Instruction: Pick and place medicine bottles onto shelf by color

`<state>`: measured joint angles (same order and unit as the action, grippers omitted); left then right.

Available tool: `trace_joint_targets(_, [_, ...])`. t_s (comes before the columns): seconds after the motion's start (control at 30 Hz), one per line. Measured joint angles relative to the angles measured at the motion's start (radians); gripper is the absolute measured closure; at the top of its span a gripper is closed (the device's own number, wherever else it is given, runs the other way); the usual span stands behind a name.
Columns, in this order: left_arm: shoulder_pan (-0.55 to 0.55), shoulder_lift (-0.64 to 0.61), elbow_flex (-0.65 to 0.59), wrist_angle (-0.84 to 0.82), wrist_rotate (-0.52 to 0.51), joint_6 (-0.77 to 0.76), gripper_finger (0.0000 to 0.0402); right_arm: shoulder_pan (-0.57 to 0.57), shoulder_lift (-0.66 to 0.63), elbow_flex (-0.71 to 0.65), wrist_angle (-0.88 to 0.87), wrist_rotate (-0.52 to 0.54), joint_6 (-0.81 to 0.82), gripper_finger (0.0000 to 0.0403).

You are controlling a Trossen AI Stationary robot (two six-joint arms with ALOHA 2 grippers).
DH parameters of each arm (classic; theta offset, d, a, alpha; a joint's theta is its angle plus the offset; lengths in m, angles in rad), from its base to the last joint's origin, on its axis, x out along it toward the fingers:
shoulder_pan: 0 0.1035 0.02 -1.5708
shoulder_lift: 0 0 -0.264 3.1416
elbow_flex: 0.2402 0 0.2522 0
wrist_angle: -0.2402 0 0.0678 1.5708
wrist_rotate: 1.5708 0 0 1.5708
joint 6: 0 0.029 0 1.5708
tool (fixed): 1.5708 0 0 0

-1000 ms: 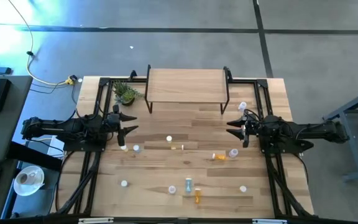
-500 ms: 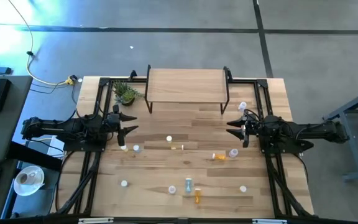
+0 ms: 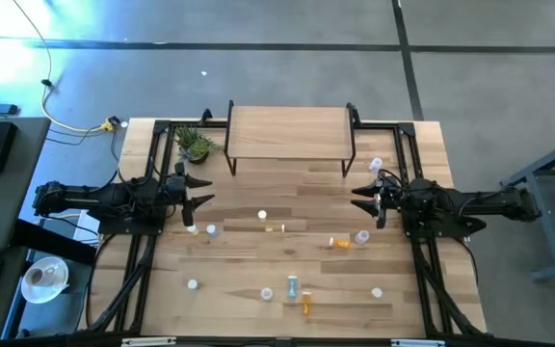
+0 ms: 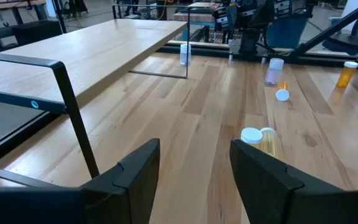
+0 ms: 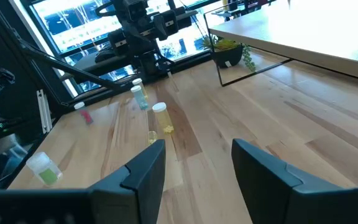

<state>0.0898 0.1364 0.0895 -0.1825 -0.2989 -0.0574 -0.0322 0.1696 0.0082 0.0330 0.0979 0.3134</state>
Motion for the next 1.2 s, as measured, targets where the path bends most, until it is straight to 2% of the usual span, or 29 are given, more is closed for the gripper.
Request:
trace_joint_targets(0.43, [0.0, 0.0, 0.0, 0.001, -0.002, 0.0, 0.0218, 0.0, 0.0, 0.0, 0.0, 0.0, 0.0, 0.0226])
trace_joint_targets(0.67, [0.0, 0.0, 0.0, 0.005, -0.035, -0.01, 0.0218, 0.0, 0.0, 0.0, 0.0, 0.0, 0.0, 0.0226])
trace_joint_targets(1.0, [0.0, 0.0, 0.0, 0.05, 0.005, -0.02, 0.0218, 0.0, 0.0, 0.0, 0.0, 0.0, 0.0, 0.0226])
trace_joint_targets(1.2, [0.0, 0.0, 0.0, 0.073, 0.025, -0.105, 0.0218, 0.0, 0.0, 0.0, 0.0, 0.0, 0.0, 0.0226])
